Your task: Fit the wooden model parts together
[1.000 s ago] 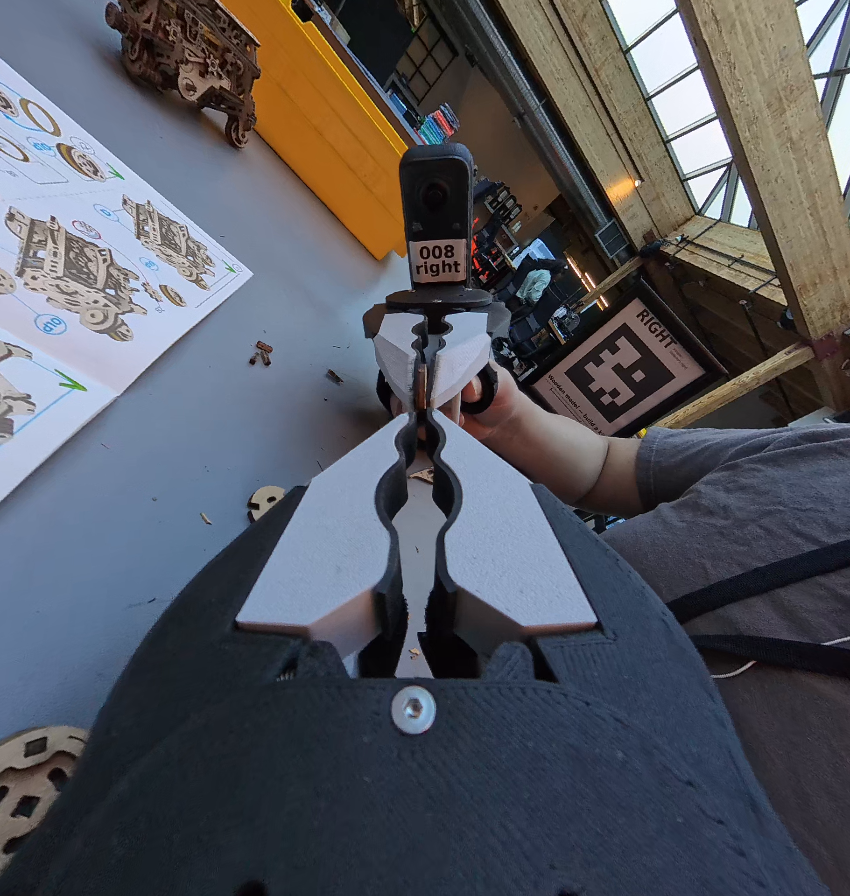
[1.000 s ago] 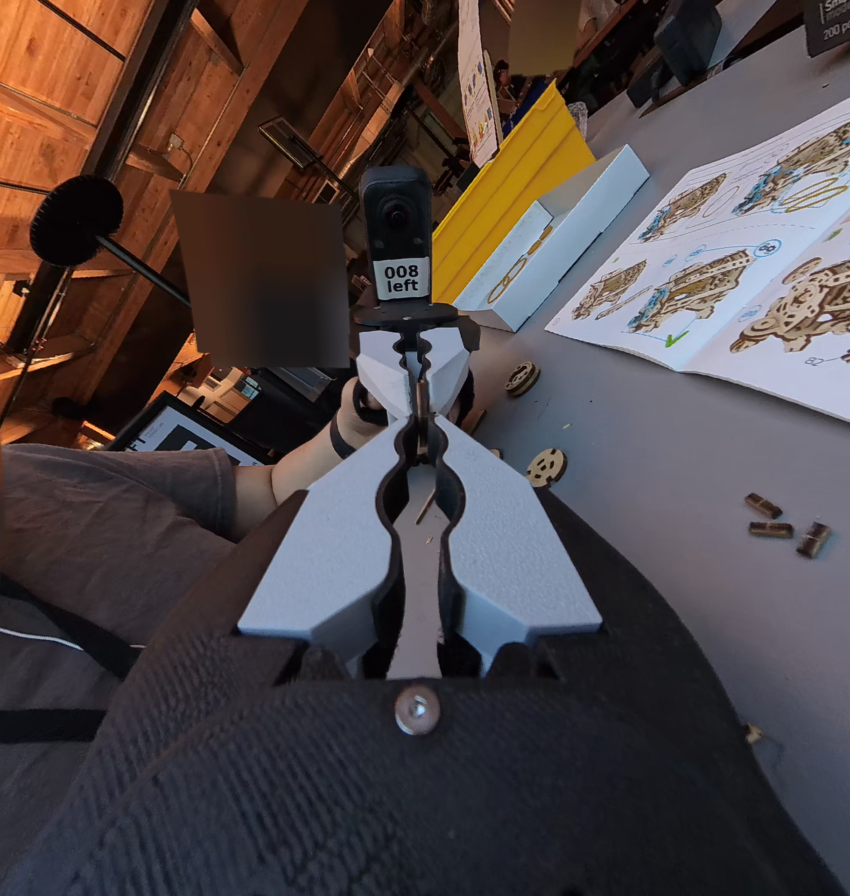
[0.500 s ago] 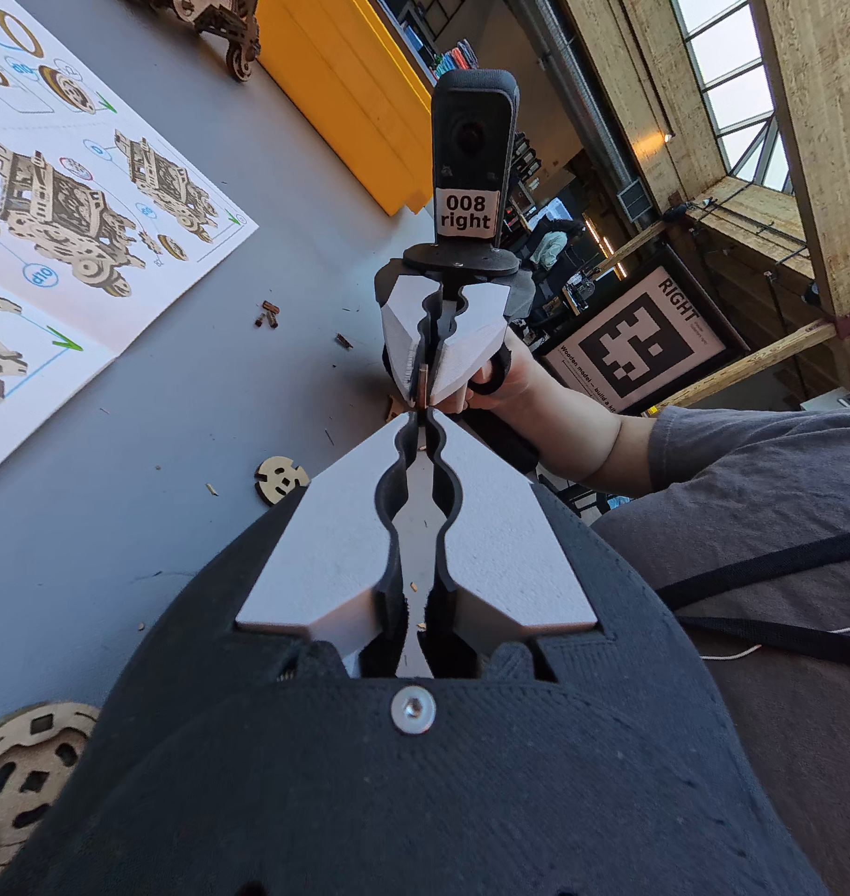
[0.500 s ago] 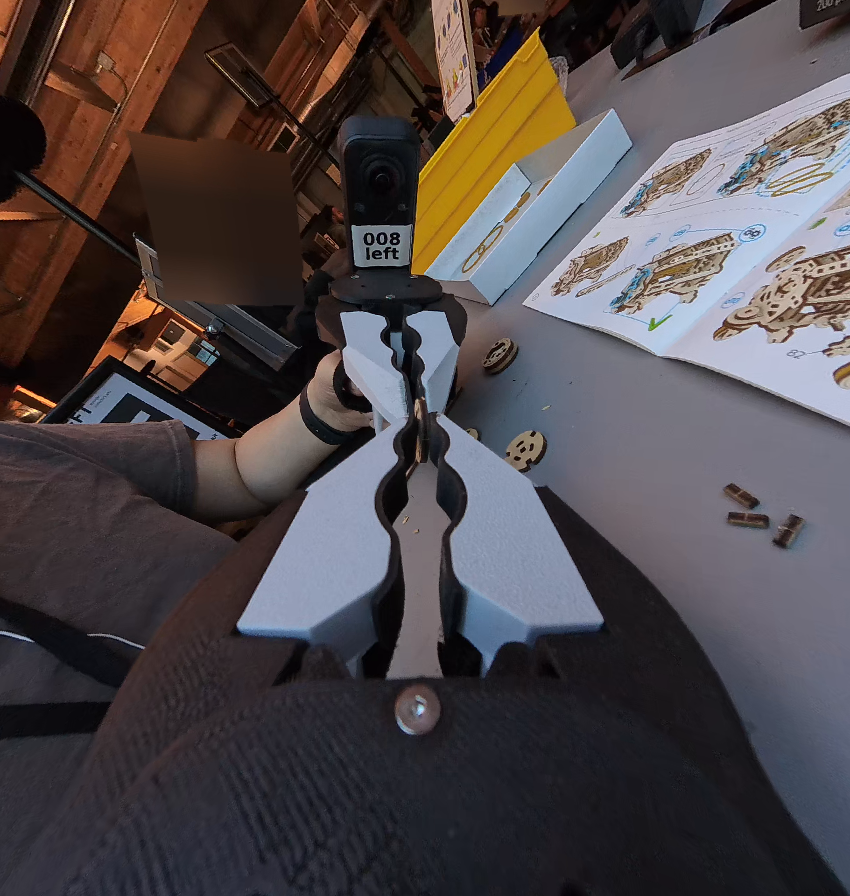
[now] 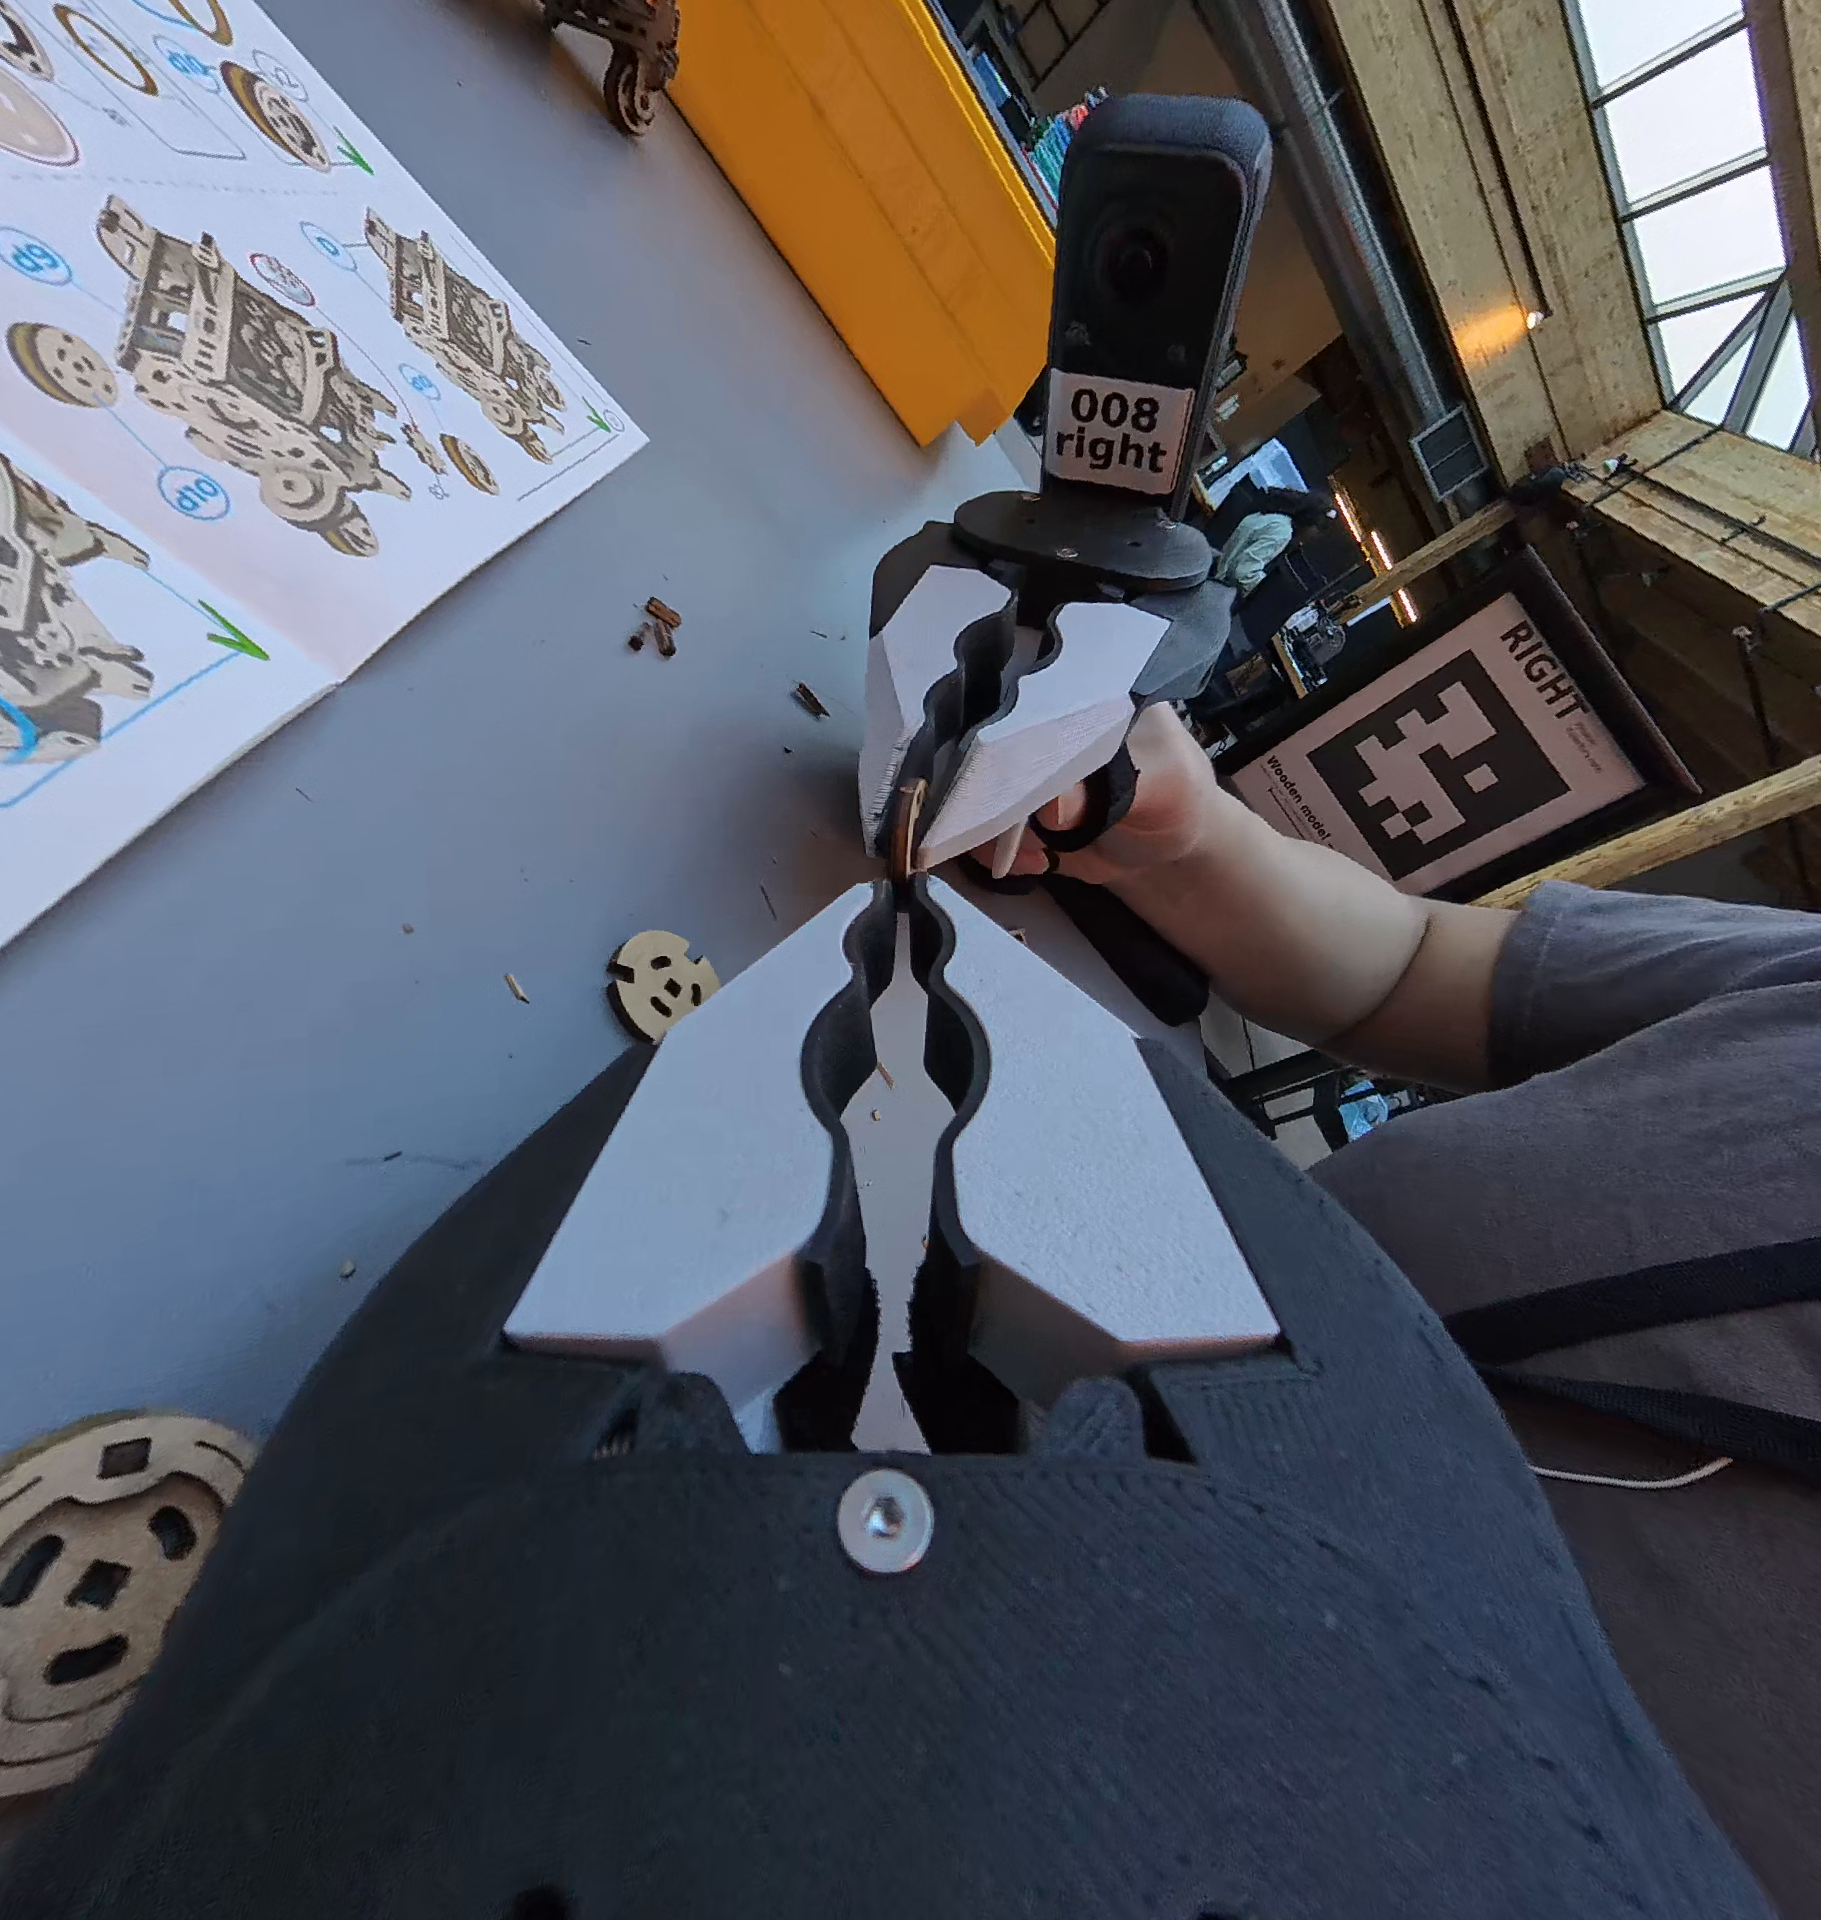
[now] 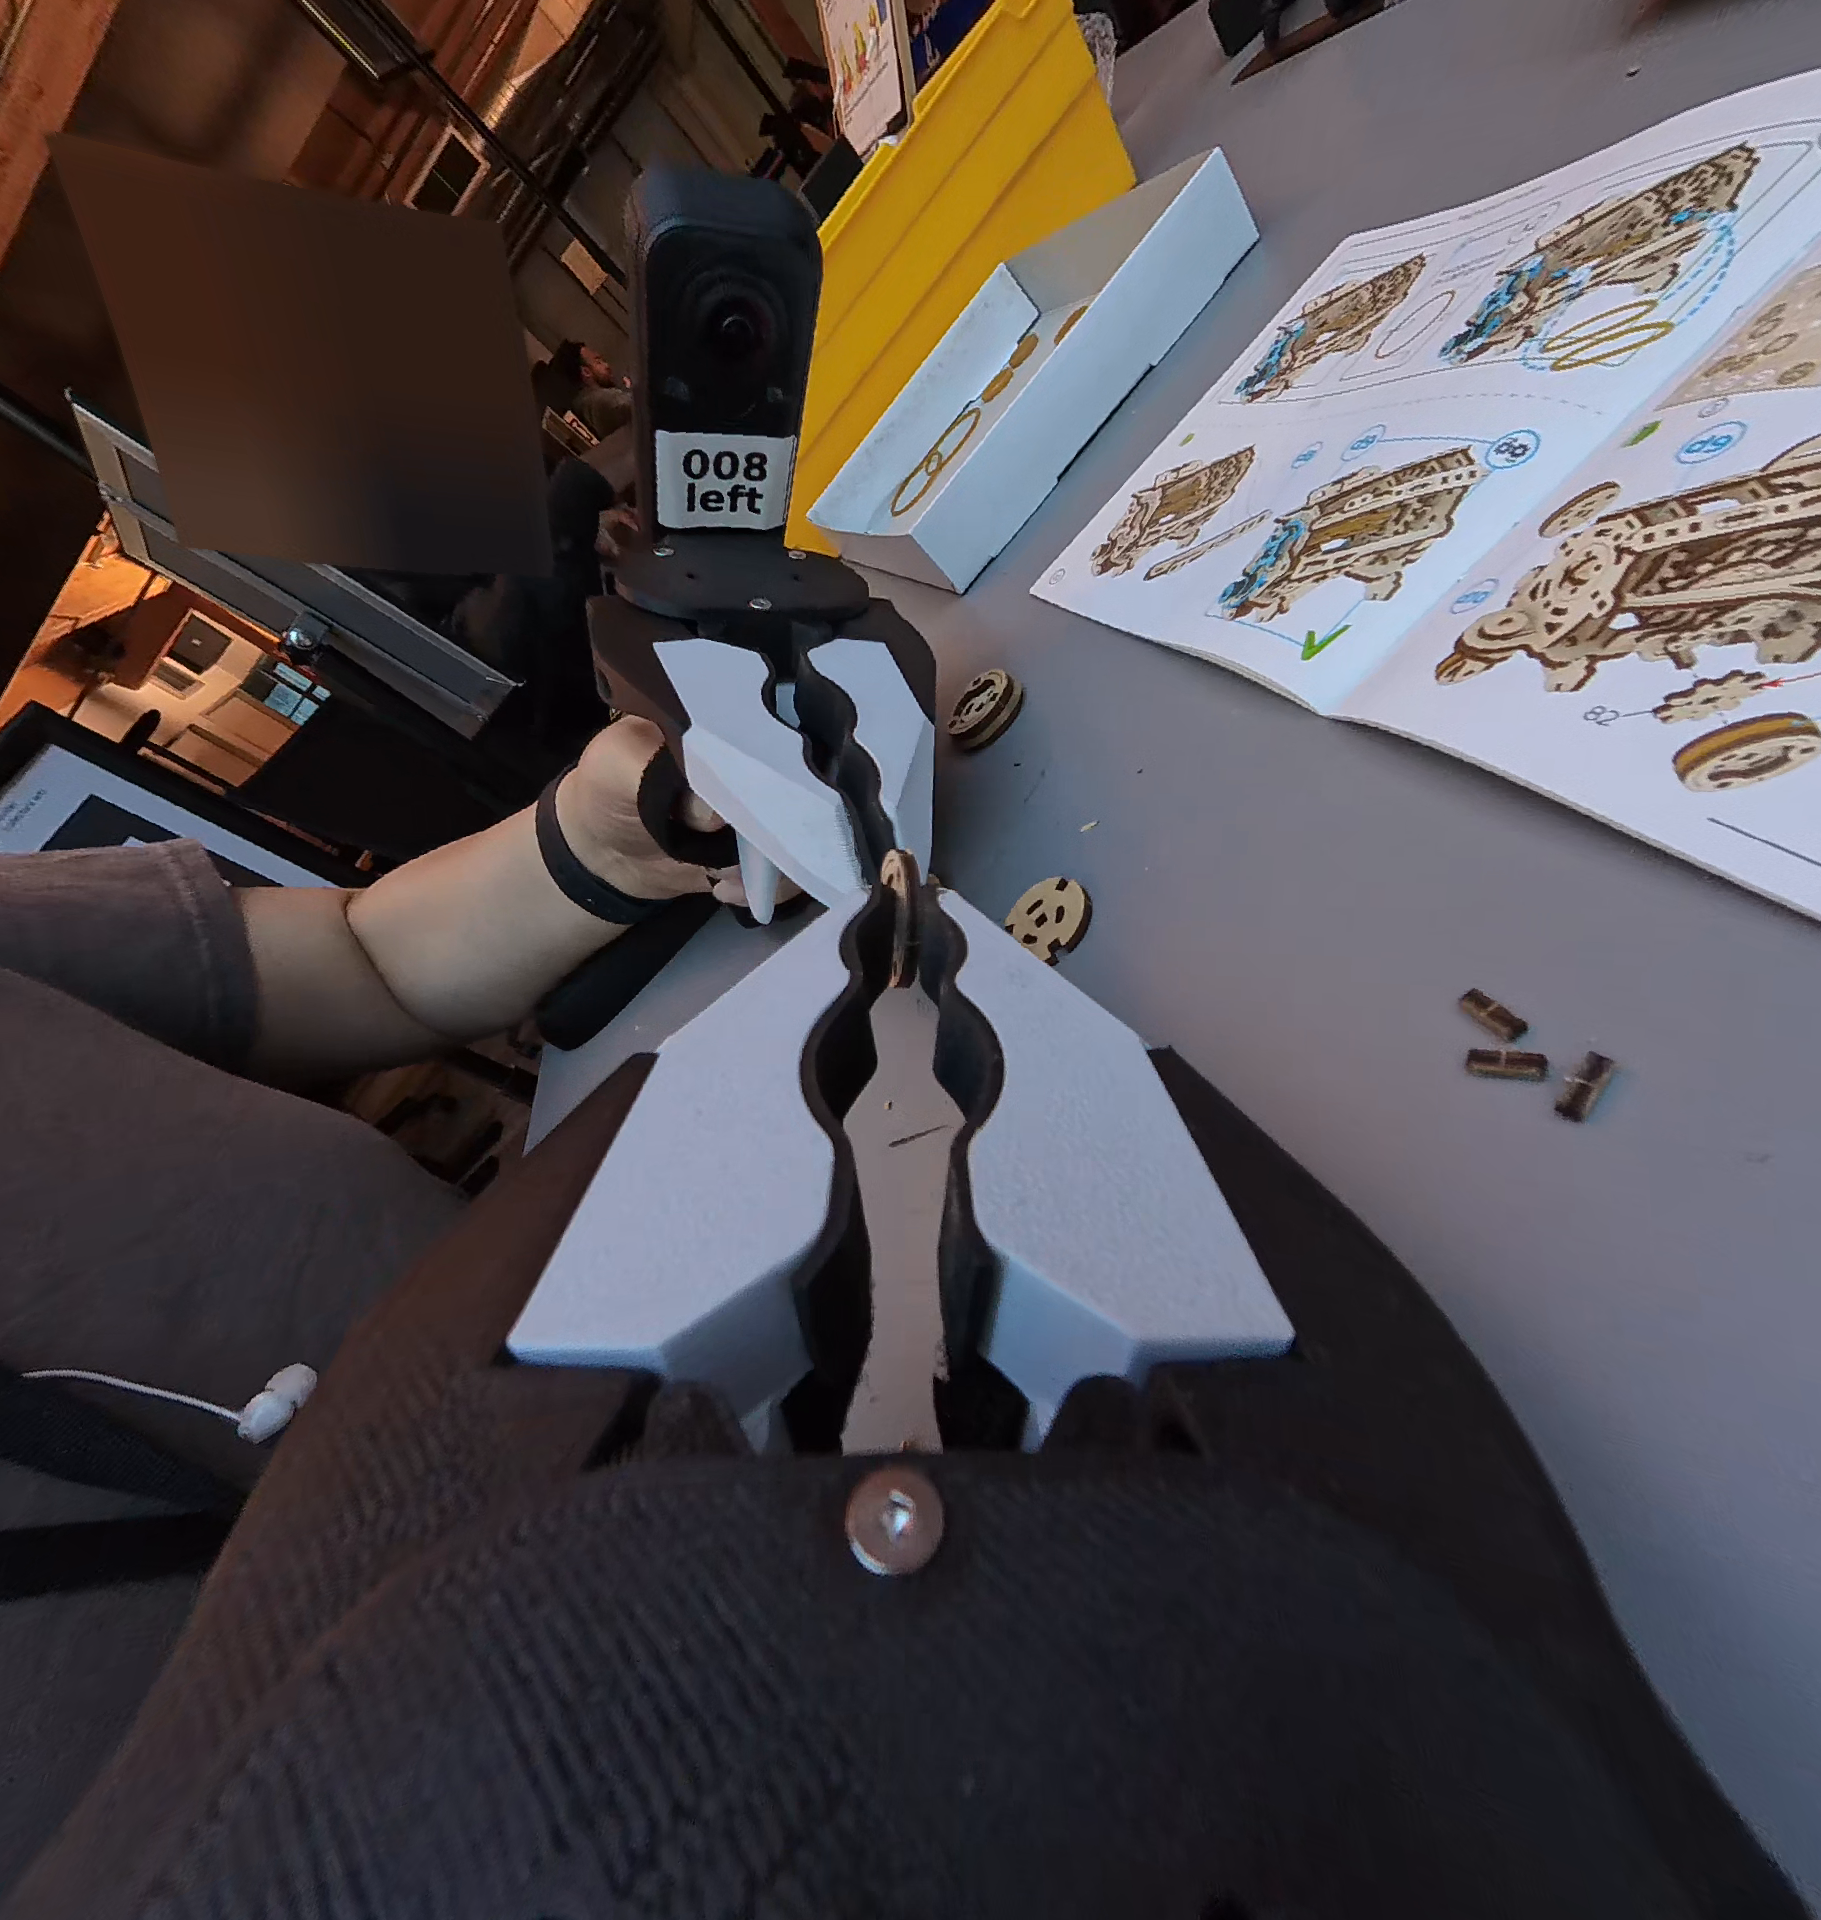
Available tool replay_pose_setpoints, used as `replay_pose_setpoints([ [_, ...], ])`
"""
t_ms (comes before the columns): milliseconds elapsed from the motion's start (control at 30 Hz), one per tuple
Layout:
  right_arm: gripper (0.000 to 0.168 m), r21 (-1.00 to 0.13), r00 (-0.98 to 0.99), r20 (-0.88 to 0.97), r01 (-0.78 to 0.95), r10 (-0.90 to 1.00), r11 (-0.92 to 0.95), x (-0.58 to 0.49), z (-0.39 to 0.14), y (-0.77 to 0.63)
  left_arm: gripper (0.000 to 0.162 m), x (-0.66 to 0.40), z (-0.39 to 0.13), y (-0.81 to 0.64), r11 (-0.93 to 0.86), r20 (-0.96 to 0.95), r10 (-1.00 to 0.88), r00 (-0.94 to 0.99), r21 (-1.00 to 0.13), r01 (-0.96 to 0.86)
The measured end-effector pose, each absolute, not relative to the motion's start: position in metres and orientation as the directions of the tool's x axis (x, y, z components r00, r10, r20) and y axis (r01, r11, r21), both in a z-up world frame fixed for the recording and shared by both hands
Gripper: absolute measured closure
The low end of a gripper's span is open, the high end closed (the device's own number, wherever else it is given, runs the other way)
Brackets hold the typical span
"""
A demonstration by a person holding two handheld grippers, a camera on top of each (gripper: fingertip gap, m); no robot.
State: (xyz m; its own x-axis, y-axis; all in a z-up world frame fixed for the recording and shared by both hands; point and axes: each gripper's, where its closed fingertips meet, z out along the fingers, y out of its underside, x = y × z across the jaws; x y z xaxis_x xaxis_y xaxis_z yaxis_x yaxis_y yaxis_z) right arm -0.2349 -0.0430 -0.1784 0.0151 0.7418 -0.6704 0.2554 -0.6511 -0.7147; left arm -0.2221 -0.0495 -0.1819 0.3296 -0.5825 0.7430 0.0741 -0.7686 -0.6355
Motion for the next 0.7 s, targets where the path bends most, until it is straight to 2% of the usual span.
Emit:
replay_pose_setpoints([
  [167, 0.165, -0.722, 0.063, -0.646, 0.273, 0.761, -0.635, -0.236, -0.184, -0.041, 0.162, -0.221, -0.183, -0.051, -0.773, 0.746, -0.581, 0.324, -0.631, 0.067],
  [333, 0.165, -0.705, -0.014, -0.692, 0.232, 0.722, -0.67, -0.235, -0.174, -0.043, 0.162, -0.222, -0.176, -0.051, -0.775, 0.766, -0.587, 0.263, -0.626, 0.094],
  [433, 0.153, -0.712, -0.038, -0.689, 0.221, 0.724, -0.667, -0.234, -0.17, -0.045, 0.162, -0.225, -0.174, -0.048, -0.774, 0.769, -0.58, 0.268, -0.623, 0.113],
  [600, 0.153, -0.696, -0.052, -0.712, 0.181, 0.7, -0.695, -0.23, -0.165, -0.04, 0.162, -0.232, -0.17, -0.043, -0.753, 0.755, -0.591, 0.283, -0.642, 0.143],
  [700, 0.154, -0.731, -0.031, -0.674, 0.173, 0.739, -0.66, -0.229, -0.164, -0.039, 0.162, -0.233, -0.168, -0.042, -0.745, 0.75, -0.597, 0.286, -0.65, 0.148],
])
